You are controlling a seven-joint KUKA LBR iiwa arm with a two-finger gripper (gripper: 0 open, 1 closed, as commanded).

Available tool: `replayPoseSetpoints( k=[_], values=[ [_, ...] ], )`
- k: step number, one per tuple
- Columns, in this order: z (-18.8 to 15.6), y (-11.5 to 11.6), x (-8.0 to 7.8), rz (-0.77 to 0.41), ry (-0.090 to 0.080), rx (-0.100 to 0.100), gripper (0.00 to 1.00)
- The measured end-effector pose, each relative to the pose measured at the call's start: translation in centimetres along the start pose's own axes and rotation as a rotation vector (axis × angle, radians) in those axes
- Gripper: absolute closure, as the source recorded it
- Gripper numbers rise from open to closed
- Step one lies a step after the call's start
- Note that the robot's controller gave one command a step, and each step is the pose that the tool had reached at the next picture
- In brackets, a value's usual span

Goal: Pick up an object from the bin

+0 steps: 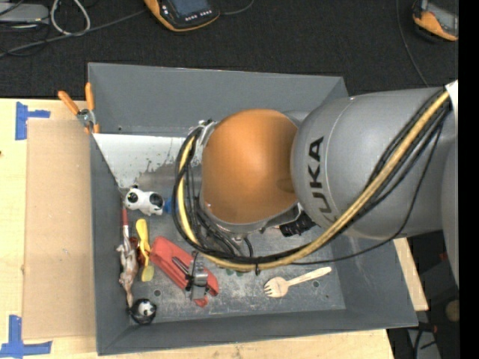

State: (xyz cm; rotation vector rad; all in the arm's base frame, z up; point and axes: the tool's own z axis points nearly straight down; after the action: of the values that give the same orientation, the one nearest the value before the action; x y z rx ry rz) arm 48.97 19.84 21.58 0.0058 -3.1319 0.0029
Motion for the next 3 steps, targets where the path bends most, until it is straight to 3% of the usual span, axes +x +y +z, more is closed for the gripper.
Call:
replayPoseSetpoints(
  k=[1,2,3],
  values=[
    [-0.4,-0.1,-0.2,0.006,-0.008,-0.002,0.00],
    [3.6,-3.2,0.3,-0.111,-0.013,-0.004,0.00],
    [8.7,-7.6,-2.0,-0.096,-0.008,-0.002,0.00]
  ],
)
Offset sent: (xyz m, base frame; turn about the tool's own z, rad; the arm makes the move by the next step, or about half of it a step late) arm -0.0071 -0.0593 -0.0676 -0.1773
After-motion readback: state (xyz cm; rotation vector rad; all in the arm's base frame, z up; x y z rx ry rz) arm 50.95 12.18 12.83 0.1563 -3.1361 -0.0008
